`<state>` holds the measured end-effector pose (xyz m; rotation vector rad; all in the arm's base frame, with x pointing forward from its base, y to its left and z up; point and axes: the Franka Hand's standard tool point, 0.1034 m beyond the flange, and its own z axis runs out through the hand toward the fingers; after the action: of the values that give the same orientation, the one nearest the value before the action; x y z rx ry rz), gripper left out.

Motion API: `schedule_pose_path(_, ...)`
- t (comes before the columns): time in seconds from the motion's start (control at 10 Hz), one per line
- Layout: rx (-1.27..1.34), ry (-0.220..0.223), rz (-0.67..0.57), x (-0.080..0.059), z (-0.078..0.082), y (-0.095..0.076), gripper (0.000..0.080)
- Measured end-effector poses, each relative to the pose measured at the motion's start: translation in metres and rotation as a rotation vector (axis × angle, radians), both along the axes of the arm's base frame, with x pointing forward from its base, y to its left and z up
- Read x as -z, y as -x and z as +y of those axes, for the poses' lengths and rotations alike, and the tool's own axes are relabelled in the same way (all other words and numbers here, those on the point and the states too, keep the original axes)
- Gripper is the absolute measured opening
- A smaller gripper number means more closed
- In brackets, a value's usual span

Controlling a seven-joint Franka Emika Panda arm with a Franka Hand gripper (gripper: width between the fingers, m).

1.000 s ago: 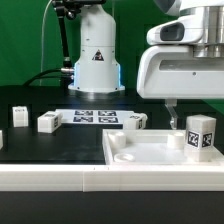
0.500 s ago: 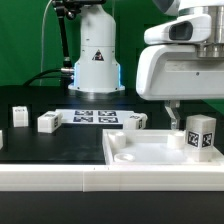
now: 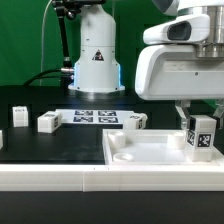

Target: Assemble one leg

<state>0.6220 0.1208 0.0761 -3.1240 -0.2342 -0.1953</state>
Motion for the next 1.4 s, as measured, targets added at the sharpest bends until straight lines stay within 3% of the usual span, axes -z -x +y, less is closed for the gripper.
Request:
schedule_pose_path(0.7, 0.468, -0.073, -0.027, 0.0003, -0.0029, -0.0023, 0.0290)
schedule_pose_path(1.4, 1.168, -0.148, -0.027, -0.0002, -0.0032, 0.0015, 0.0291)
